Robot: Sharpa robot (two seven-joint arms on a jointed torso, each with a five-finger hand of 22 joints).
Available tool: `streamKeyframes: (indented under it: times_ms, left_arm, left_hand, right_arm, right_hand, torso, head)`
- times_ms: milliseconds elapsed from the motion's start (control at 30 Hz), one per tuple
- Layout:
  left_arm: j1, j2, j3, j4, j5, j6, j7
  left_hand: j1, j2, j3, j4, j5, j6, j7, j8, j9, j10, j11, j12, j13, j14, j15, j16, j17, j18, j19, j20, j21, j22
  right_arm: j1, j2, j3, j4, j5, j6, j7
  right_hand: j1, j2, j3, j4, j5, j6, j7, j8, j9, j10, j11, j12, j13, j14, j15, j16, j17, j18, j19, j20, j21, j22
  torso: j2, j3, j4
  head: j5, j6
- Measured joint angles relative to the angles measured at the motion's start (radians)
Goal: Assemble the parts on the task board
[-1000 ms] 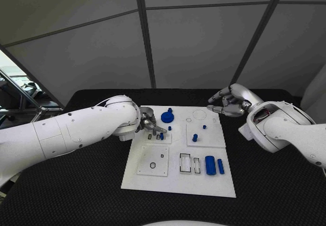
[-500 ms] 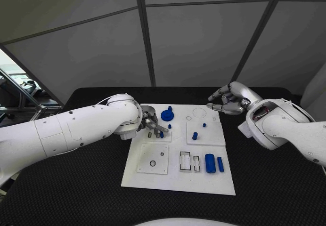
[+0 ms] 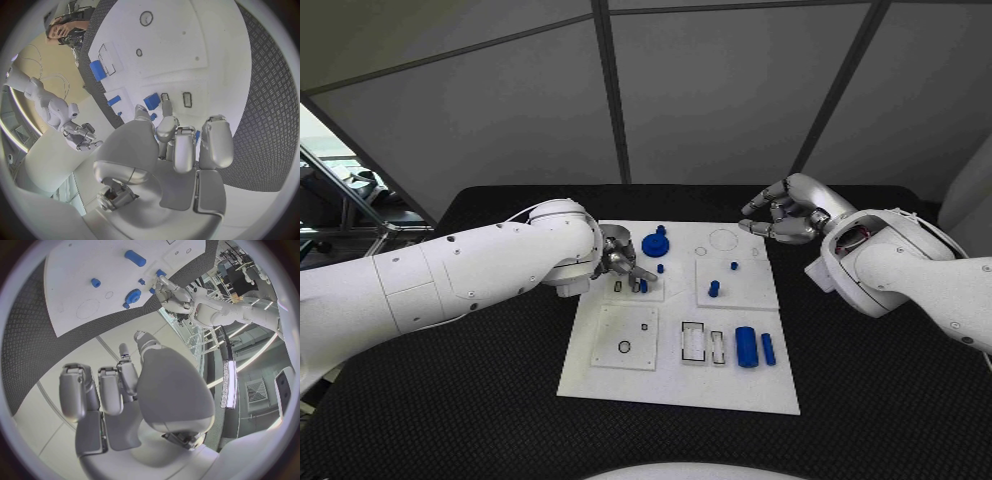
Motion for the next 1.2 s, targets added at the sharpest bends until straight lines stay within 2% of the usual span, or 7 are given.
streamKeyframes:
  times_ms: [167, 833, 1000, 1200]
  left_arm:
    - [0.000, 0.003, 0.000, 0.000, 0.000, 0.002, 0.000]
    - [0.000, 0.009, 0.000, 0.003, 0.011, 0.007, 0.000]
    - [0.000, 0.008, 0.000, 0.002, 0.013, 0.008, 0.000]
    - [0.002, 0.008, 0.001, 0.002, 0.016, 0.008, 0.002]
  left_hand:
    - [0.015, 0.008, 0.006, -0.006, 0.000, -0.002, -0.002, 0.001, 0.007, 0.000, 0.000, 0.001, 0.001, 0.000, 0.000, 0.000, 0.000, 0.000, 0.000, 0.000, 0.000, 0.002]
    - [0.031, 0.011, 0.020, -0.008, 0.000, -0.007, 0.000, 0.009, 0.017, 0.000, 0.000, 0.004, 0.002, 0.000, 0.000, 0.000, 0.000, 0.000, 0.000, 0.000, 0.000, 0.004]
    - [0.071, 0.040, 0.050, -0.022, 0.000, -0.011, -0.004, 0.016, 0.025, 0.000, 0.000, 0.004, 0.002, 0.000, 0.000, 0.000, 0.000, 0.000, 0.000, 0.000, 0.000, 0.006]
    - [0.159, 0.076, 0.129, -0.067, 0.000, -0.031, -0.009, 0.016, 0.033, -0.003, -0.002, 0.004, 0.003, -0.001, -0.006, -0.003, 0.000, 0.000, 0.000, 0.000, 0.000, 0.008]
  right_arm:
    - [0.000, 0.002, 0.000, -0.002, -0.001, 0.004, -0.002]
    - [0.000, 0.008, 0.000, -0.013, -0.003, 0.017, -0.010]
    - [0.000, 0.009, 0.000, -0.014, -0.003, 0.021, -0.010]
    - [0.000, 0.010, 0.000, -0.015, -0.004, 0.025, -0.011]
  right_hand:
    - [0.000, 0.000, 0.000, 0.000, 0.006, 0.000, 0.000, 0.000, 0.000, 0.000, 0.000, 0.000, 0.000, -0.004, -0.004, 0.000, 0.000, 0.000, 0.000, 0.000, 0.000, 0.000]
    - [0.000, 0.000, 0.000, 0.000, 0.011, 0.000, 0.000, 0.000, -0.001, 0.000, 0.000, 0.000, 0.000, -0.004, -0.004, -0.004, 0.000, 0.000, -0.004, -0.003, -0.004, 0.000]
    - [0.000, 0.000, 0.000, 0.000, 0.011, 0.000, 0.000, 0.000, -0.001, 0.000, 0.000, 0.000, 0.000, -0.004, -0.004, -0.004, 0.000, 0.000, -0.003, -0.004, -0.004, 0.000]
    - [0.000, 0.000, 0.000, 0.000, 0.018, 0.000, 0.000, 0.000, -0.001, 0.000, 0.000, 0.000, 0.000, -0.004, -0.004, -0.004, 0.000, 0.000, -0.003, -0.003, -0.004, 0.000]
  torso:
    - [0.000, 0.0005, 0.0000]
    - [0.000, 0.0000, -0.0006]
    - [0.000, -0.0001, -0.0005]
    - [0.000, -0.0001, -0.0006]
  head:
    - [0.000, -0.002]
    - [0.000, -0.005]
    - [0.000, -0.006]
    - [-0.001, -0.007]
